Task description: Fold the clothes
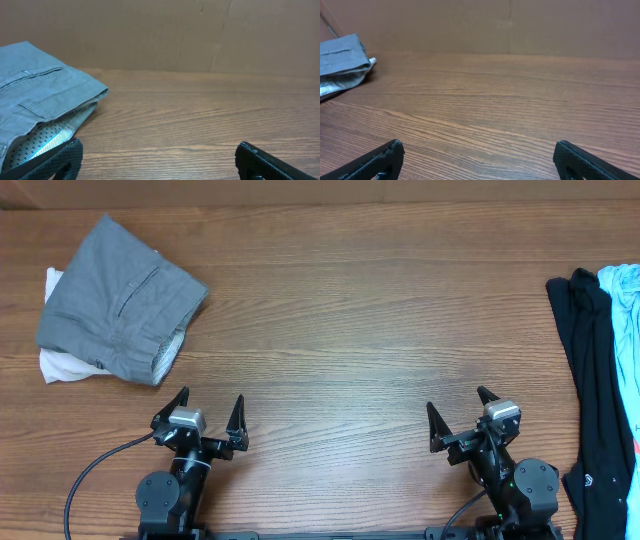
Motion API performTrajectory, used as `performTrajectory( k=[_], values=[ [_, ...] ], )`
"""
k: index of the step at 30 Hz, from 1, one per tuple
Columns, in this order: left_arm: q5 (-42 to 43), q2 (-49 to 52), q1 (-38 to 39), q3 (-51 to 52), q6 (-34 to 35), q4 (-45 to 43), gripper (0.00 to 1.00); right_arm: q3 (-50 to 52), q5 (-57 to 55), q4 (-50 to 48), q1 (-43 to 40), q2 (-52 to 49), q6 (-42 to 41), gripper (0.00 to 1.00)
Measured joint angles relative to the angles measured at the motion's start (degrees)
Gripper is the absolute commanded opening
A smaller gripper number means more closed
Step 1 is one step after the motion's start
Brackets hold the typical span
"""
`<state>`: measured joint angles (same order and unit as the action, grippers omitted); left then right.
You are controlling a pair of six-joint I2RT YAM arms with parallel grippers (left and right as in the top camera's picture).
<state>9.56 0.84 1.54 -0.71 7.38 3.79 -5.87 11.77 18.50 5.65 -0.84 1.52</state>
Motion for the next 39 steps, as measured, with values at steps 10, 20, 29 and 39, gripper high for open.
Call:
performTrajectory(
  k=[10,20,29,39],
  values=[
    [0.0,0.0,0.0,0.0,0.0,0.0,1.00,0.0,0.0,0.0,0.0,0.0,0.0,1.00],
    [0.0,0.0,0.0,0.0,0.0,0.0,1.00,0.0,0.0,0.0,0.0,0.0,0.0,1.00],
    [0.0,0.0,0.0,0.0,0.0,0.0,1.00,0.0,0.0,0.0,0.0,0.0,0.0,1.00],
    [1.2,0.0,0.0,0.0,0.7,-1.0,1.00,0.0,0.7,-0.4,0.0,0.0,-0.2,1.00]
  ],
)
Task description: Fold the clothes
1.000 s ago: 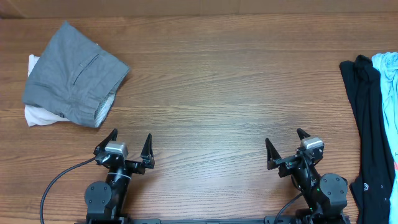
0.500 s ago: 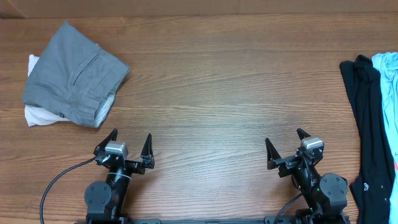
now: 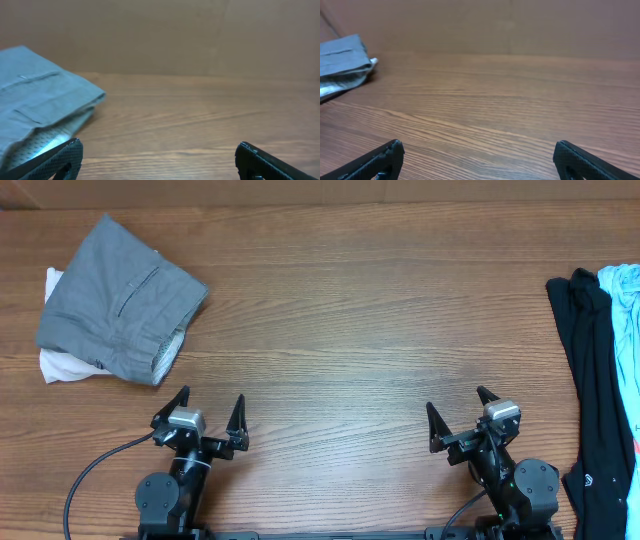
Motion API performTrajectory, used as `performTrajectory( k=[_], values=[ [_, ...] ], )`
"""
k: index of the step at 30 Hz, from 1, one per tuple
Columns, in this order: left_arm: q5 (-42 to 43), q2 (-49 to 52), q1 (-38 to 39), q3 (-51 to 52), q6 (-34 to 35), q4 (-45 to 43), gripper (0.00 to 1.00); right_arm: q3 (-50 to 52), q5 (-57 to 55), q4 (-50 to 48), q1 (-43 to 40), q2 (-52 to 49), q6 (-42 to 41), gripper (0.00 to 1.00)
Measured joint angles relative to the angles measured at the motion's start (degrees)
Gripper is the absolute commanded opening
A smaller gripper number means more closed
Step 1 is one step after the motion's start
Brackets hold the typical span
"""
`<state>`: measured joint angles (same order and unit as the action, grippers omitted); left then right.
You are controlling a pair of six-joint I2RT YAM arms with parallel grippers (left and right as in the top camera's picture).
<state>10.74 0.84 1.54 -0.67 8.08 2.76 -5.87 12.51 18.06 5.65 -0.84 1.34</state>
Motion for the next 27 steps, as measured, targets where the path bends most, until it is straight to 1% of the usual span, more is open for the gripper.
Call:
performTrajectory(
  k=[4,8,11,15,19,22,23,25,27],
  values=[
    [4.2,0.0,0.0,0.0,4.8,0.3,1.00,0.0,6.7,-1.3,0.0,0.0,-2.0,1.00],
    [8.5,0.0,0.0,0.0,10.1,0.2,1.00,0.0,16.2,-1.6,0.0,0.0,-3.5,1.00],
    [12.1,0.1,0.0,0.0,12.4,-0.4,1.00,0.0,21.7,-5.5,0.0,0.0,-5.9,1.00],
    [16.2,0.3,0.0,-2.1,13.4,-0.3,1.00,0.0,25.3,-11.9,0.0,0.0,-11.3,1.00],
    [16.6,1.5,0.0,-12.6,11.3,5.7,1.00,-3.3,26.1,-13.4,0.0,-0.7,-14.4,1.00],
    [15.3,4.8,0.0,-22.9,8.0,10.7,1.00,-11.2,26.2,-12.3,0.0,-4.7,-16.4,1.00],
    [14.7,6.7,0.0,-26.5,7.1,12.8,1.00,-13.9,26.2,-10.9,0.0,-6.3,-16.8,1.00],
    [13.5,11.1,0.2,-33.1,5.8,17.2,1.00,-22.1,25.9,-4.1,0.0,-11.9,-17.7,1.00],
    [12.5,17.9,0.4,-40.7,4.8,23.5,1.00,-28.1,24.9,2.3,0.0,-17.5,-17.9,1.00]
  ],
)
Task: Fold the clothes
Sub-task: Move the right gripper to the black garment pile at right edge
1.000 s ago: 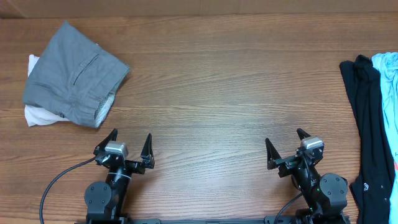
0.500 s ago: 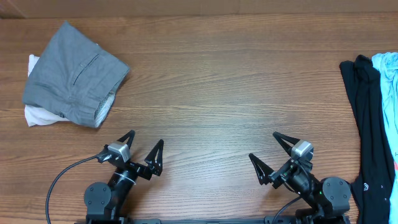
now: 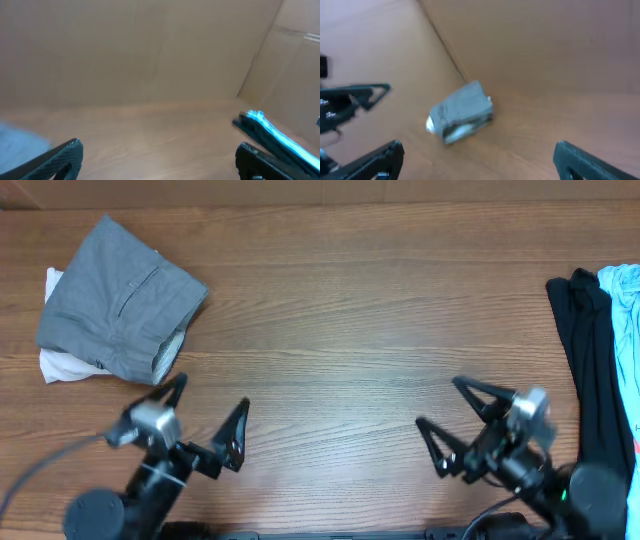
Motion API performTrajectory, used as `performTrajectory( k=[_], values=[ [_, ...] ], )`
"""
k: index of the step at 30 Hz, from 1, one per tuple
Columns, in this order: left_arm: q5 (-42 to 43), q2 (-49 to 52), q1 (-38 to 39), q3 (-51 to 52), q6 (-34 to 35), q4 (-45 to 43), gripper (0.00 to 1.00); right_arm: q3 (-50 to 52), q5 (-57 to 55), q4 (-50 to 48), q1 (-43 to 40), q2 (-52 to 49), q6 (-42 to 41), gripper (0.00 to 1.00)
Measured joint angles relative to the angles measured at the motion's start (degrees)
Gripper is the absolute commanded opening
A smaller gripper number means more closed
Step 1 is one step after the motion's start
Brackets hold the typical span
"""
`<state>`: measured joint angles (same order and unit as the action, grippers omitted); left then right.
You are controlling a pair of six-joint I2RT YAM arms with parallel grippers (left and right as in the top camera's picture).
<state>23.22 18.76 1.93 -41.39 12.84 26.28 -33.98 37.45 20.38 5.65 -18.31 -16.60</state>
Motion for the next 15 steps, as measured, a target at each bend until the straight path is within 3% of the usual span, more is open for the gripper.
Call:
performTrajectory(
  k=[7,12,15],
  values=[
    [-1.6,25.0,0.0,-20.0,-1.3,21.3,1.00,-18.5,-2.1,19.5,0.0,-28.2,0.6,1.00],
    [-2.1,36.4,0.0,-26.5,-1.6,28.1,1.00,-23.6,-2.0,22.9,-0.3,-44.0,1.0,1.00],
    [-2.0,39.5,0.0,-27.2,-2.4,30.2,1.00,-28.4,-6.1,30.0,-3.0,-53.1,-0.3,1.00]
  ],
)
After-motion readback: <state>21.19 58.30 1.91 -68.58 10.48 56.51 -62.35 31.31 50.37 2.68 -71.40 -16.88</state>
